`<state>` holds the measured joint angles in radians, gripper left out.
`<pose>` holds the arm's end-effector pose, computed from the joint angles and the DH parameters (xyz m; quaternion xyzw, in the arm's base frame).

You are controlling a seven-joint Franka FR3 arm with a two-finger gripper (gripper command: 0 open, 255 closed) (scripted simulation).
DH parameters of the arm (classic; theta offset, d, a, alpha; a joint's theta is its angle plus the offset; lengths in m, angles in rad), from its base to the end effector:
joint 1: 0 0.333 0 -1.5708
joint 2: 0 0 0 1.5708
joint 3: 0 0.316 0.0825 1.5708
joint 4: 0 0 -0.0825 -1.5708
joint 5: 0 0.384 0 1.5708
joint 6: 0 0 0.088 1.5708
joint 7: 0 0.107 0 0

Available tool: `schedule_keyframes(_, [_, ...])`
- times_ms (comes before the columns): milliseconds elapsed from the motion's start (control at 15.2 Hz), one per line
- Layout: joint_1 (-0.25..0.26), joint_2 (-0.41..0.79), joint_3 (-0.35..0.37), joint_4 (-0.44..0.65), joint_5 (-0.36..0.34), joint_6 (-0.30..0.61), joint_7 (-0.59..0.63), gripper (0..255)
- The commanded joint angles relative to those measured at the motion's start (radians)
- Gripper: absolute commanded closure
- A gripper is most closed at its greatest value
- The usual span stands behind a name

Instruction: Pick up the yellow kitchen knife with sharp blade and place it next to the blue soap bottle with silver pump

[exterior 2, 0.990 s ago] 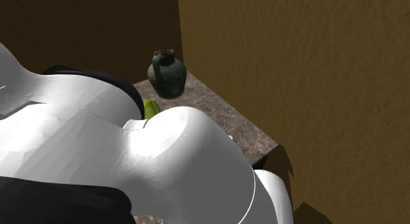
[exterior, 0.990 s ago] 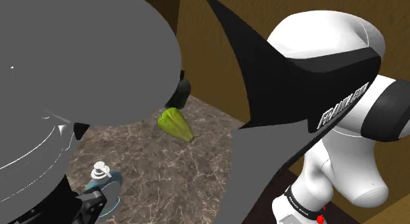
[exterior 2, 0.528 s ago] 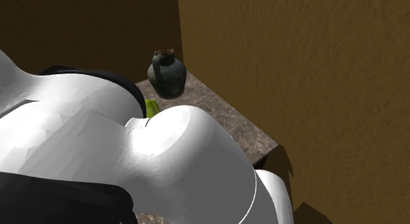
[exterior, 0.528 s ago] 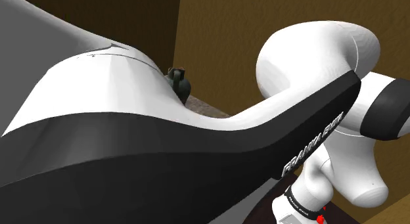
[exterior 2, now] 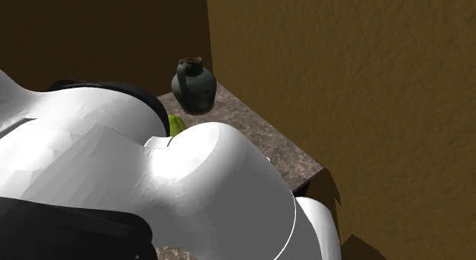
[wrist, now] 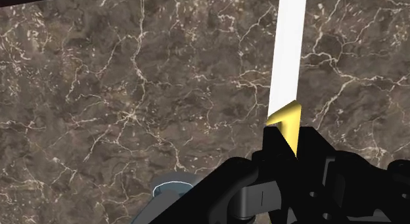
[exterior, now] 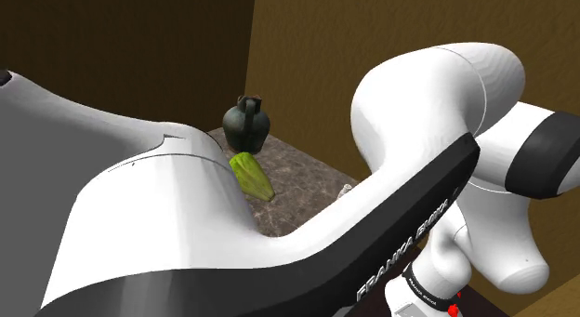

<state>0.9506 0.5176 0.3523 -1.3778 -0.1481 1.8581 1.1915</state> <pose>0.2411 0.6579 0.4285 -0.9983 -0.0558 0.0151 0.0018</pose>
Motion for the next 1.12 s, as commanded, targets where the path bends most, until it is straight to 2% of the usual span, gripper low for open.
schedule_keyframes(0, [-0.001, 0.006, -0.002, -0.019, -0.002, 0.025, 0.001, 255])
schedule_keyframes(1056, [0.0, 0.071, -0.017, -0.136, -0.027, 0.204, 0.014, 255])
